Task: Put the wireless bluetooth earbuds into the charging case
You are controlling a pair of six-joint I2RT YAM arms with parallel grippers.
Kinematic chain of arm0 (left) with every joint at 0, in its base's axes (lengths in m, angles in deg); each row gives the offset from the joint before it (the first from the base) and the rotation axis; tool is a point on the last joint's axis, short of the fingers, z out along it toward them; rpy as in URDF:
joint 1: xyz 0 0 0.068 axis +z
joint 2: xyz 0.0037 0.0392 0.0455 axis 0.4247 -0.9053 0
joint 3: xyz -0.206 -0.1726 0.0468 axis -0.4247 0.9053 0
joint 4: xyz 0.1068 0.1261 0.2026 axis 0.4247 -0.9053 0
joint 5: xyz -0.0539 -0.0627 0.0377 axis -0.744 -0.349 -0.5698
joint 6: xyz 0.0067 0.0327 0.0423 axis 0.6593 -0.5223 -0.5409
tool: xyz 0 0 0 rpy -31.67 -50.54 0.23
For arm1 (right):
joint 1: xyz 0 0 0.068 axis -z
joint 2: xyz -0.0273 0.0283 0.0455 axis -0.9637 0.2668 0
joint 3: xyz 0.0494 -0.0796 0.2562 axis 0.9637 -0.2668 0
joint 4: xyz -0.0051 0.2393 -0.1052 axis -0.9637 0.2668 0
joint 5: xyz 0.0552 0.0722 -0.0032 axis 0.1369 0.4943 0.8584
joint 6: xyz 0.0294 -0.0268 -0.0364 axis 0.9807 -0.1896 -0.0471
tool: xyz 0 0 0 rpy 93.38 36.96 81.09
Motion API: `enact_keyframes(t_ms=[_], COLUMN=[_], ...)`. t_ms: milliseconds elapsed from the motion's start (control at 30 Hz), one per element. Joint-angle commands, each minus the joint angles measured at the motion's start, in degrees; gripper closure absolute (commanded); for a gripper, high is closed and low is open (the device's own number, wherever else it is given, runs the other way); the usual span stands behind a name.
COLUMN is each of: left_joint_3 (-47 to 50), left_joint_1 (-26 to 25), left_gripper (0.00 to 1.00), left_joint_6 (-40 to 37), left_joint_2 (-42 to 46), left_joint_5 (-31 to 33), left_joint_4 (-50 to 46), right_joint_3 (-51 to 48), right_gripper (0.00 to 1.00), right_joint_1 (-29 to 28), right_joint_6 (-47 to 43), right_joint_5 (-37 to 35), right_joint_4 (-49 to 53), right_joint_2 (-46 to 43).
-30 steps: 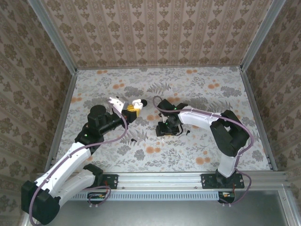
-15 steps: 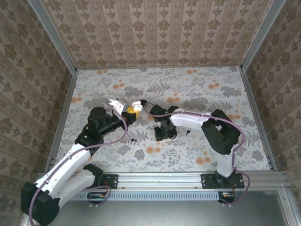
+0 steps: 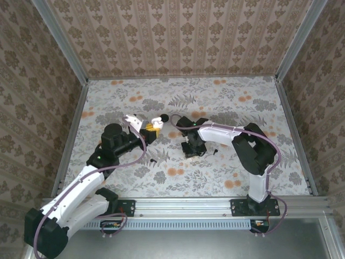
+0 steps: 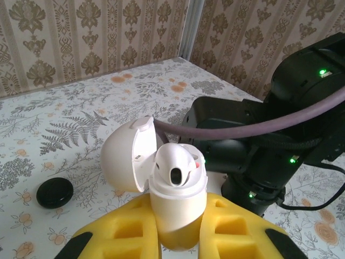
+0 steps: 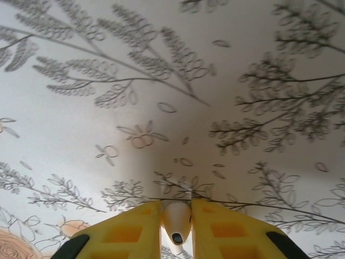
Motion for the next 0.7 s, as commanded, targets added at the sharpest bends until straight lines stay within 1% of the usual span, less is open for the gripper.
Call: enact_keyframes(t_ms=[0,300,667], left_joint_3=[-0.62,-1.02,-0.92], left_joint_1=[0.55,0.55,0.53], left_gripper=[1.0,1.0,1.0], left_joint_6=[0.06,0.41,0.54], left_joint_2=[-0.97,-2.2,-2.38], left_joint_5=[-1.23,-1.9,-2.03], left_joint_4=[2.48,2.79,3.73], right_joint_3=[-2.25,-6.51,-7.54], right_gripper=[0.82,0.84,0.86], right_joint_1=[1.69,5.73,6.92], right_joint_6=[1.23,4.78,5.32], right_joint_5=[1.78,8.81,8.81], right_joint_4=[0.28,-6.0,-9.74], right_joint_2=[-1.86,-4.78,-12.18])
